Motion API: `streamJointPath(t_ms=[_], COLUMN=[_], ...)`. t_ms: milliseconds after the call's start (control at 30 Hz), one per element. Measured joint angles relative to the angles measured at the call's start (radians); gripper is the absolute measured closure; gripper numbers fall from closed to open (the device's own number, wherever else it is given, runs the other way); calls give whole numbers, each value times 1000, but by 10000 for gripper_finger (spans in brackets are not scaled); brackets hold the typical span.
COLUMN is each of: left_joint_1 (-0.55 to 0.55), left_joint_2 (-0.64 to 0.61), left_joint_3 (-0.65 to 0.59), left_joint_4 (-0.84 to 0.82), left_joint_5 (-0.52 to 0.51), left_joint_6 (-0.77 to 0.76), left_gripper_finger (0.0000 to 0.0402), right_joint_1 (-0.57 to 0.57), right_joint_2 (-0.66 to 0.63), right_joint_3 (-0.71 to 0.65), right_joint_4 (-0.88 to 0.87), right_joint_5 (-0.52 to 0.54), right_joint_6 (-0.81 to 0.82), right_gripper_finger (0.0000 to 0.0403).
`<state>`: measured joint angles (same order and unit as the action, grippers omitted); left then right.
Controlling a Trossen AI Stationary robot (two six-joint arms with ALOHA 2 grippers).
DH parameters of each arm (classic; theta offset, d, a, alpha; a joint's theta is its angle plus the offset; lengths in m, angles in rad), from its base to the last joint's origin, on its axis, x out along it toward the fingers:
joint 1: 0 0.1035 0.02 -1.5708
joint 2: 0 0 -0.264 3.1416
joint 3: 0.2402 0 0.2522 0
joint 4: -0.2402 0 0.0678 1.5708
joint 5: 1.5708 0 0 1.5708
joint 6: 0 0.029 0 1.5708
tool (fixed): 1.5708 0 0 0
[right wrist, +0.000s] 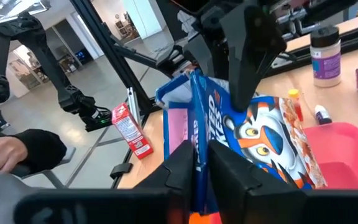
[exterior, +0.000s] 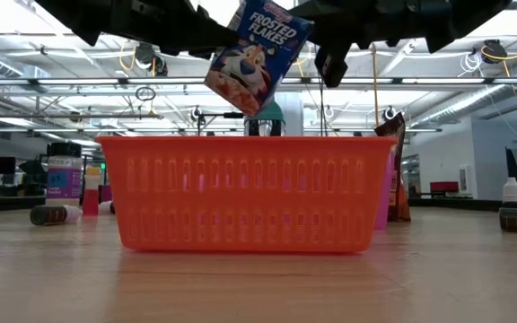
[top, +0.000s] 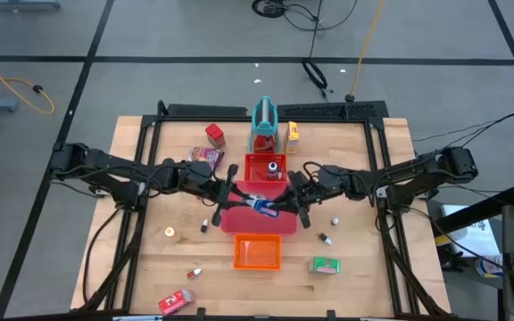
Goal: Pick & Place Kitchen Items
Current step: Put the blue cereal box into the pink bin
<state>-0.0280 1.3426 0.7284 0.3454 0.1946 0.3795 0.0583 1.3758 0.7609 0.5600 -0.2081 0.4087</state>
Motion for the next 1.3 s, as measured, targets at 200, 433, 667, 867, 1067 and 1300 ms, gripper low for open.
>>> streamJointPath(t_ms=[200,433,667,867,1067,1300], left_joint_1=[1,2,1,3,24,74], left_joint_2=[1,1,0,1,0,1], left_joint_3=[0,1,1,-1,-95,-303], left_joint_4=[8,-21,-58,-60,95,454], left_joint_5=[-8,-15,-81,-100,-97,-95], left_joint_6=[-46,-117,-188,-250,-317,-449], left_gripper_finger=[395,397,393,393,396,397], right_joint_1=[0,-13,-34,-33,-33,-33], right_joint_2=[-13,-57,-123,-181,-214,-217], right_joint_3=[1,1,1,1,1,1], right_joint_4=[-3,-56,-166,-249,-320,-327], right_joint_5=[2,2,-1,-3,-3,-1], right_joint_6=[-26,-47,-69,-98,-111,-124], right_gripper_finger=[334,321,325,325,326,326])
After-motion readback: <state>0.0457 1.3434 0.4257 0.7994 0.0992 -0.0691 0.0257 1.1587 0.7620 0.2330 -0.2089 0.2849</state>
